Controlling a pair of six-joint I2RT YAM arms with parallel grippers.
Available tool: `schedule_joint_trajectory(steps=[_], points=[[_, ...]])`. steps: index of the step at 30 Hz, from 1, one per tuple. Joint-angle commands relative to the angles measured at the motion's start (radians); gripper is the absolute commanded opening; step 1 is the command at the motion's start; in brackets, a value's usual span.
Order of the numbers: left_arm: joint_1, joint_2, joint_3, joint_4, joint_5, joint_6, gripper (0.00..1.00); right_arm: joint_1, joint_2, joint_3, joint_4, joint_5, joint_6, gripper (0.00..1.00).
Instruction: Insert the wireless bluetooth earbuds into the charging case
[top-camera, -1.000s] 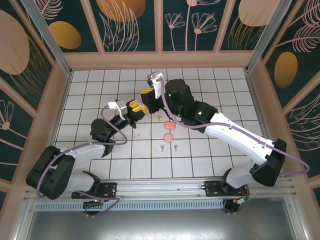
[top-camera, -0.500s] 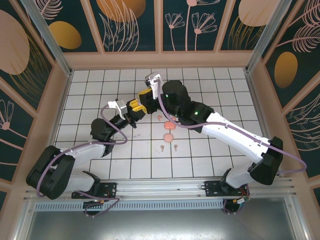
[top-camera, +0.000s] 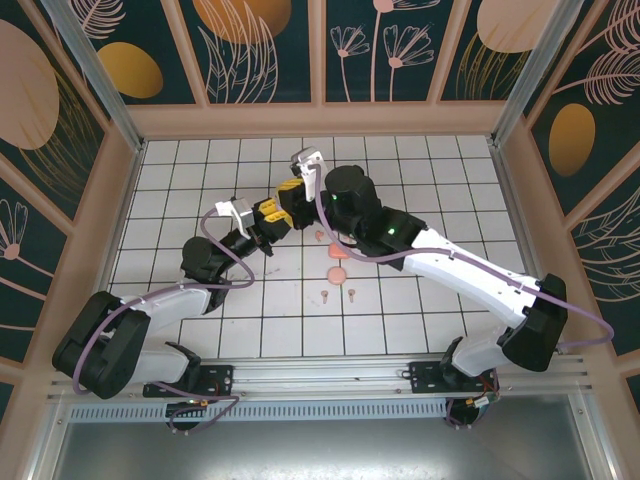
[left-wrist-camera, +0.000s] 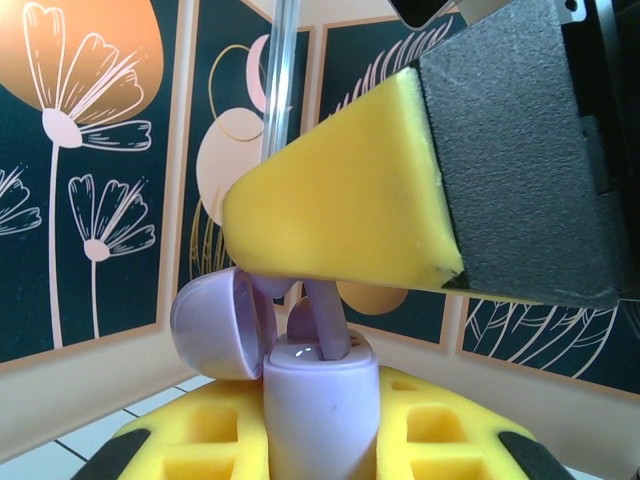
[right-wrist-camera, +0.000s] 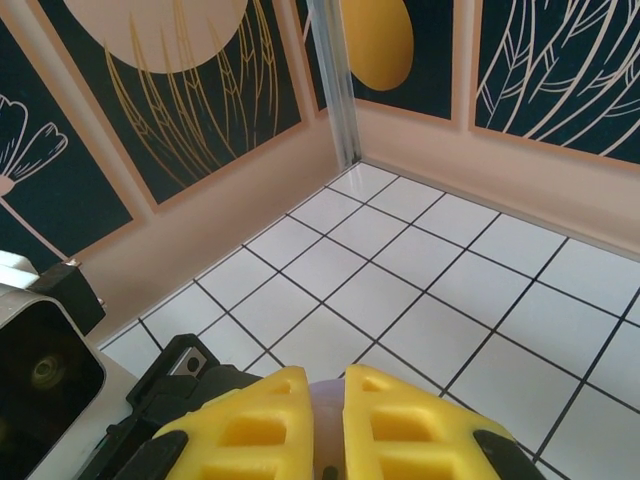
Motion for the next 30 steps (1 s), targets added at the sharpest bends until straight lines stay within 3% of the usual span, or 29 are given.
schedule_joint_trajectory(steps=[1,15,22,30], points=[[-0.007,-0.013,0.026,0.122,-0.026,-0.019,0.0,0.026,-0.007,-0.045,-0.052,-0.008,-0.038,0.11],[-0.007,-0.004,0.035,0.121,-0.044,-0.028,0.0,0.045,0.024,-0.03,-0.097,-0.004,-0.057,0.17],[-0.006,0.001,0.028,0.112,-0.045,-0.026,0.0,0.044,0.037,0.012,-0.107,0.015,-0.047,0.27],[-0.006,0.002,0.02,0.11,-0.047,-0.026,0.0,0.036,0.057,0.095,-0.126,0.022,-0.039,0.47]])
